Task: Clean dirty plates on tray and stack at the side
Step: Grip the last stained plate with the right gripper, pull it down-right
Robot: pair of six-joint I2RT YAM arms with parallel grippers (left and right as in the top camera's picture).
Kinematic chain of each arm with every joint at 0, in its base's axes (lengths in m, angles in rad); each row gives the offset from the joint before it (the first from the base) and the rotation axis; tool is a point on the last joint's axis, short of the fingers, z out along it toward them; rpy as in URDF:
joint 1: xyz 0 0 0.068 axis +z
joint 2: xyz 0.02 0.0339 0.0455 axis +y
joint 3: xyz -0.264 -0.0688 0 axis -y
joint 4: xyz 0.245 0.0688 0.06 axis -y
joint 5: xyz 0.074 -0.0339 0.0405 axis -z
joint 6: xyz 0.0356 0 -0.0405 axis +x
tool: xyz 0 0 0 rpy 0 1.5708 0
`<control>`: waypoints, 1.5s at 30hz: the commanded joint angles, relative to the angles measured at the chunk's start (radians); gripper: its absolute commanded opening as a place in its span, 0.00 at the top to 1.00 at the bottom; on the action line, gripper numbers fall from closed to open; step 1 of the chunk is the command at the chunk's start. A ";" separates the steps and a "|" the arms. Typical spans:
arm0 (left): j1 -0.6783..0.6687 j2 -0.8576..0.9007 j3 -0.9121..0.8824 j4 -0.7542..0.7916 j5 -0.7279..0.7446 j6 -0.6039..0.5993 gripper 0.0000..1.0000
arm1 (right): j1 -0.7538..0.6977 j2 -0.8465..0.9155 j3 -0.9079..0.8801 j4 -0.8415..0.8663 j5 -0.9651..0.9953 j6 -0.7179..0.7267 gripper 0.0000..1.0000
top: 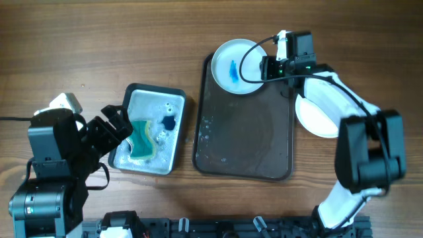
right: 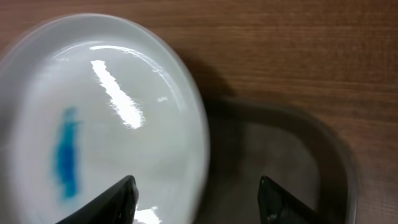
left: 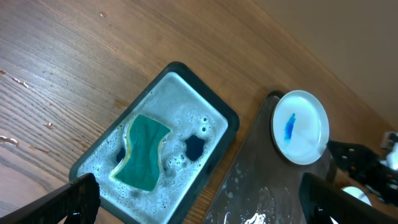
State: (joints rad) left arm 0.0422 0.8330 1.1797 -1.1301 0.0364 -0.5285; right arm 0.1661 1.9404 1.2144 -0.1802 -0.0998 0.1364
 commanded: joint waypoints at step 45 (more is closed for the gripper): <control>0.000 -0.001 0.012 0.003 0.015 0.000 0.00 | 0.007 -0.629 -0.678 -0.153 -0.217 0.359 0.67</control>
State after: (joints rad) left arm 0.0422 0.8337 1.1797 -1.1297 0.0364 -0.5285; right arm 0.1692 1.3136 0.5110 -0.3256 -0.2539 0.5518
